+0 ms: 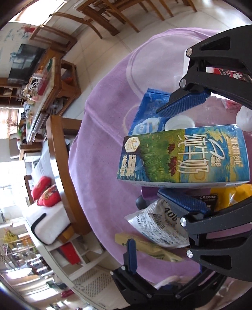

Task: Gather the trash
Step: 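Grasp the white-green milk carton with the right gripper while the left gripper grasps the foil packet, then carry both items to the black bin and open both grippers to drop them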

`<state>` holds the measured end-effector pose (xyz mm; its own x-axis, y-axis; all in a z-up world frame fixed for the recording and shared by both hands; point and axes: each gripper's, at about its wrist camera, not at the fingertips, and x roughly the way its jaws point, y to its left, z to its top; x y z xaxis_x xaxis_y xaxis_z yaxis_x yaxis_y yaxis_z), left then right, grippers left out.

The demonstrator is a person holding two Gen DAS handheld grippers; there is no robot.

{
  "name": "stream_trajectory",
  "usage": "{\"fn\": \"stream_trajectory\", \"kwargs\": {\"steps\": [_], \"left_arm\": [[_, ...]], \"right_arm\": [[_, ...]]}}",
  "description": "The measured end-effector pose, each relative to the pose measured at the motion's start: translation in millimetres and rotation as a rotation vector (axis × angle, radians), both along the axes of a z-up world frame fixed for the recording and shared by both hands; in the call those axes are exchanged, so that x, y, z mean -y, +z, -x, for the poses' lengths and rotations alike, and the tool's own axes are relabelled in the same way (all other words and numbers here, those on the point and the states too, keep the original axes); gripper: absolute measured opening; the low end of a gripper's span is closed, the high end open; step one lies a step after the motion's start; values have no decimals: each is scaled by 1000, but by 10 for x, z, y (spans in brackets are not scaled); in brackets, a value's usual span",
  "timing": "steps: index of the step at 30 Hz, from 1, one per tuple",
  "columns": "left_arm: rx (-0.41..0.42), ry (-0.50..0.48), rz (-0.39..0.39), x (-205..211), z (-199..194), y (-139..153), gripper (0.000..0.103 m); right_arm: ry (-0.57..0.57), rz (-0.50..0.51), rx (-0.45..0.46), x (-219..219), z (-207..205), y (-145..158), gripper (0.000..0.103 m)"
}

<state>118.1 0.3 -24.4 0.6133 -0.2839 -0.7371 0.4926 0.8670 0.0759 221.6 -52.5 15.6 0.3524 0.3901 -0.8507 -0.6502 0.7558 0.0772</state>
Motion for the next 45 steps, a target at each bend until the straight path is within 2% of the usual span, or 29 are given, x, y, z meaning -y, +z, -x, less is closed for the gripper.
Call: {"fn": "stream_trajectory", "kwargs": {"steps": [1, 5, 7, 10, 16, 18, 20, 24, 27, 29, 31, 36, 39, 43, 45], "left_arm": [[-15, 2, 5, -3, -28, -25, 67], [-12, 7, 30, -53, -17, -38, 61], [-18, 22, 76, -98, -19, 1, 51], [-22, 48, 138, -194, -11, 51, 41], [-24, 127, 209, -315, 0, 138, 27], [-48, 152, 221, -337, -20, 127, 25], [-99, 183, 176, -310, -50, 43, 23], [-87, 224, 157, -290, -10, 47, 23], [-54, 254, 157, -271, 51, 75, 14], [-36, 269, 219, -319, 101, 104, 11], [-17, 252, 313, -352, 163, 192, 10], [63, 183, 454, -181, 420, 641, 7], [103, 130, 487, 55, 541, 878, 7], [100, 43, 548, 458, 628, 1089, 7], [91, -15, 558, 756, 656, 1157, 7]], "right_arm": [[0, -1, -4, -2, 13, -21, 54], [-18, -46, -4, 61, 84, -32, 51], [-28, -101, -9, 138, 129, 19, 50], [-55, -171, 12, 246, 244, 156, 49], [-139, -358, 76, 619, 564, 561, 49], [-155, -376, 72, 719, 660, 609, 49], [-152, -379, 71, 767, 780, 622, 49], [-154, -404, 69, 903, 1018, 624, 49], [-158, -439, 60, 1043, 1198, 605, 49], [-167, -458, 63, 1154, 1334, 593, 49], [-179, -484, 74, 1280, 1469, 641, 49], [-222, -547, 137, 1767, 1761, 831, 49], [-254, -558, 158, 2024, 1883, 884, 49], [-315, -580, 224, 2503, 2148, 1038, 49], [-377, -555, 279, 2810, 2293, 1104, 49]]}}
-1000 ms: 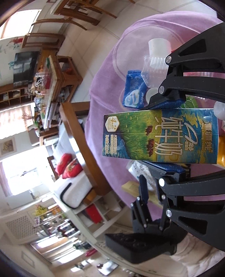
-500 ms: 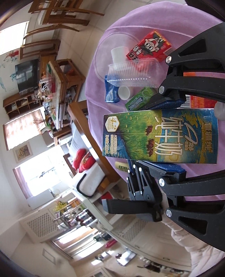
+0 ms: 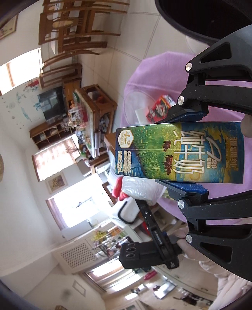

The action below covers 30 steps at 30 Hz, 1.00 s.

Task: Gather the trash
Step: 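Carry both items to the black bin and open both grippers to drop them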

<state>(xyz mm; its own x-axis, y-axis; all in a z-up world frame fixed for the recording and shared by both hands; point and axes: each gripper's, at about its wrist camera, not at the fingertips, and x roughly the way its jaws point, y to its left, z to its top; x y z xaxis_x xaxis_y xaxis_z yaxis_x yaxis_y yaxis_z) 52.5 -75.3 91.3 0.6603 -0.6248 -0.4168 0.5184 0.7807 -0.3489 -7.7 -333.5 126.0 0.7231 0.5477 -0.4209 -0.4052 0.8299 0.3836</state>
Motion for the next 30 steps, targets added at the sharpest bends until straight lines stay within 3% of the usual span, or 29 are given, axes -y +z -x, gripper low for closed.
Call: {"fn": "stream_trajectory", "kwargs": {"steps": [5, 10, 14, 22, 30], "left_arm": [[-9, -159, 4, 921, 94, -130, 7], [-78, -316, 20, 1853, 138, -486, 7], [-124, -415, 5, 2497, 116, -735, 7], [-211, -469, -115, 3071, -81, -1220, 7], [-265, -460, -236, 3066, -71, -1419, 9]], "right_arm": [[-211, 47, -8, 914, 315, -133, 50], [-406, 122, -107, 1698, 555, -623, 50], [-486, 154, -182, 2092, 626, -1079, 50], [-525, 152, -274, 2353, 646, -1659, 50], [-513, 224, -269, 2228, 654, -1768, 51]]}}
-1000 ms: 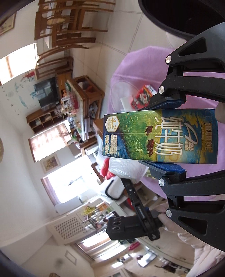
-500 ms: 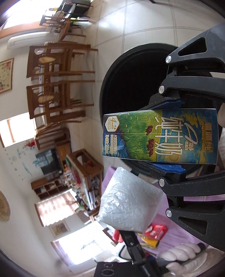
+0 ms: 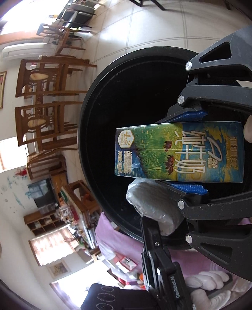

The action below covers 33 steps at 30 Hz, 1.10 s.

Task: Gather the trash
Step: 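Carry both items to the black bin and open both grippers to drop them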

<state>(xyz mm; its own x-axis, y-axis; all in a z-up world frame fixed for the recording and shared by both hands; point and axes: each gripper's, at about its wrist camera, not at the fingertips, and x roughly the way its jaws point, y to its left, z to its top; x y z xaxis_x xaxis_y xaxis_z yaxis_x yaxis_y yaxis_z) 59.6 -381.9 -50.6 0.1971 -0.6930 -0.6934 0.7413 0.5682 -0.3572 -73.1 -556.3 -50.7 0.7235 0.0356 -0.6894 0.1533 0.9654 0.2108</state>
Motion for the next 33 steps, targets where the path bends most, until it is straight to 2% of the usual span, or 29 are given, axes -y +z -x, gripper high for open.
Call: {"fn": "stream_trajectory", "kwargs": {"steps": [3, 8, 9, 11, 12, 13, 16, 19, 21, 25, 29, 33], "left_arm": [[32, 4, -26, 6, 64, 46, 11], [60, 10, -47, -123, 158, 119, 12], [68, 16, -49, -145, 184, 145, 14], [87, 24, -47, -190, 222, 198, 38], [104, 38, -46, -252, 244, 228, 73], [134, 63, -41, -323, 270, 265, 97], [209, 85, -12, -524, 359, 363, 98], [227, 94, -5, -694, 440, 452, 98], [231, 103, 15, -843, 488, 515, 98], [251, 152, 35, -1208, 569, 632, 98], [261, 244, 63, -1657, 614, 735, 98], [285, 403, 80, -2329, 580, 823, 98]], "right_arm": [[8, -8, -3, 3, -128, 128, 51], [-5, 14, 6, -72, -101, 201, 52], [-9, 15, 12, -98, -81, 234, 56], [-13, 22, 31, -130, -60, 293, 68], [-13, 24, 41, -154, -43, 325, 73], [-12, 27, 52, -180, -26, 357, 76], [-28, 50, 73, -264, 9, 462, 77], [-34, 45, 100, -356, 39, 580, 78], [-31, 45, 118, -439, 55, 645, 85], [15, 38, 138, -746, -12, 769, 87], [121, 38, 159, -1207, -164, 932, 90], [251, 14, 162, -1759, -348, 1009, 90]]}}
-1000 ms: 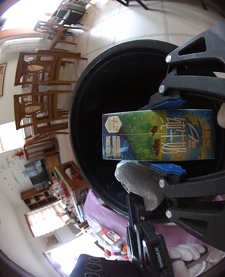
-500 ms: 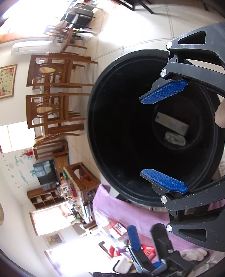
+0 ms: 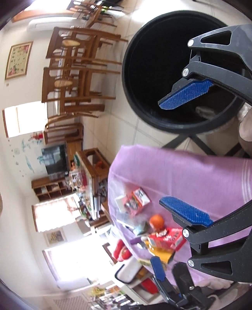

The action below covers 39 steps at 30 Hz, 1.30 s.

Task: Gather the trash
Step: 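Grasp the green milk-powder bag with the left gripper while the right gripper grasps the red juice box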

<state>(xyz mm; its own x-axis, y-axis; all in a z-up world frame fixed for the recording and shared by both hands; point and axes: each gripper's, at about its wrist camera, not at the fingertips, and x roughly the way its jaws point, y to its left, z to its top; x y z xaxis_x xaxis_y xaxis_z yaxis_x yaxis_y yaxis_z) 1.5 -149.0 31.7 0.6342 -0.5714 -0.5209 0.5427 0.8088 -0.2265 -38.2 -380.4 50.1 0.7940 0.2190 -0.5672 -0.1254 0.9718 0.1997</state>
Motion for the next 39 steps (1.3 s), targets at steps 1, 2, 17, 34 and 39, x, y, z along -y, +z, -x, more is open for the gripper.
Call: {"fn": "stream_trajectory", "kwargs": {"steps": [1, 2, 17, 34, 39], "left_arm": [[0, 45, 9, -180, -21, 12, 98], [-3, 99, 22, -398, -51, 14, 98], [-267, 586, -72, -2393, -860, -473, 97], [-334, 561, -158, -2470, -1178, -715, 37], [-321, 529, -125, -2501, -1140, -704, 33]], "right_arm": [[30, -1, -3, -135, -46, 6, 90], [57, 1, -6, -280, -96, 21, 90], [271, 120, -87, -1672, -464, -232, 71], [317, 196, -179, -1837, -634, -495, 48], [330, 156, -182, -1808, -639, -517, 31]]}}
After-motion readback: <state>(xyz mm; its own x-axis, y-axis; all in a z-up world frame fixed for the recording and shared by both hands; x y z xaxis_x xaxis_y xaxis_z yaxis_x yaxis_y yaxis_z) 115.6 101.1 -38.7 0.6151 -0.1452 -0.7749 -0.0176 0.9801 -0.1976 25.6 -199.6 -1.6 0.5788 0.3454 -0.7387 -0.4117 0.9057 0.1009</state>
